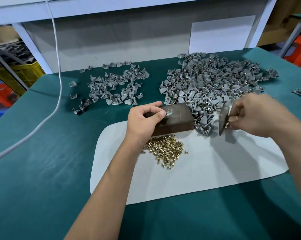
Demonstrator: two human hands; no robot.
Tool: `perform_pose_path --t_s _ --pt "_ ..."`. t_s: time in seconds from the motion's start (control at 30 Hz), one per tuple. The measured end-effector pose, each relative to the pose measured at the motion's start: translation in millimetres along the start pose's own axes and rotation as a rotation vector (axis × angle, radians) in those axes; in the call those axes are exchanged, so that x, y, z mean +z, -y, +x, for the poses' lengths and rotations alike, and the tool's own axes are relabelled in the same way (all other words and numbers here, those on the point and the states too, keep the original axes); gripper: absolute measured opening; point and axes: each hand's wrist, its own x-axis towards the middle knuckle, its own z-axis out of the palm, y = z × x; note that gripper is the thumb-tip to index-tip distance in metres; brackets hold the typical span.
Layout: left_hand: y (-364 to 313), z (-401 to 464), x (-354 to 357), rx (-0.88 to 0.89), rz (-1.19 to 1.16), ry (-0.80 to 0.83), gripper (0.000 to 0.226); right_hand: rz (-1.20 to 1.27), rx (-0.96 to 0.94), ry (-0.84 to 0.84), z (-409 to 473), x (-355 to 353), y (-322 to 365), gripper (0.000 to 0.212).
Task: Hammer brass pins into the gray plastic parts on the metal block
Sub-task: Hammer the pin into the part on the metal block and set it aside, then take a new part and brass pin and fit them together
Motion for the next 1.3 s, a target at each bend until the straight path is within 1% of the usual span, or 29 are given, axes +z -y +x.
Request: perform_pose_path --t_s 0.07,0.13,0.17,0.2,0.23,0.3,0.37,0.43,0.57,0.63,0.7,0.8,0.93,1.03,1.17,1.3 --pt "1 0 0 0.002 -0.004 -0.001 0.022 -0.047 0.020 0.054 -2 5 -1 0.028" --pt "1 0 0 0.005 -0.013 -0.001 0.021 -0.065 0.019 0.098 0 9 1 0.019" --pt "1 -1 0 0.008 -0.015 -0.003 0.021 -0.070 0.010 0.080 1 10 2 0.012" --pt "1 -1 0 0.014 -0.012 -0.006 0.020 -0.059 -0.003 0.024 2 10 6 0.007" --pt "0 -2 1 0.022 -0.007 -0.009 0.019 -0.026 -0.024 -0.057 3 11 12 0.008" --pt "-1 -3 2 0.050 -0.001 -0.011 0.017 0.167 -0.116 -0.193 1 17 36 0.014" --pt "-2 -4 3 0.103 -0.006 -0.014 0.016 0.413 -0.268 -0.183 -6 25 65 0.024" --pt "-3 -5 3 0.165 -0.002 -0.014 0.014 0.549 -0.380 -0.165 -10 38 86 0.028" --pt "-3 -4 1 0.262 0.050 -0.034 0.007 0.745 -0.392 -0.328 -8 55 94 0.018" --pt "-3 -2 1 0.364 0.137 -0.072 0.009 0.700 -0.399 -0.410 -8 63 95 0.019" --pt "-2 -3 3 0.453 0.189 -0.080 0.010 0.665 -0.424 -0.442 -9 69 96 0.018" --pt "0 -3 6 0.455 0.152 -0.059 0.009 0.695 -0.435 -0.477 -10 72 98 0.017" --pt "1 -2 8 0.461 0.157 -0.072 0.007 0.739 -0.419 -0.499 -14 73 99 0.014" --pt "2 -3 9 0.553 0.250 -0.080 0.004 0.761 -0.411 -0.520 -17 73 101 0.014" --pt "0 -5 13 0.667 0.382 -0.126 0.005 0.776 -0.405 -0.548 -19 73 102 0.011" --pt "-2 -8 19 0.665 0.385 -0.175 0.007 0.767 -0.398 -0.571 -19 76 104 0.009"
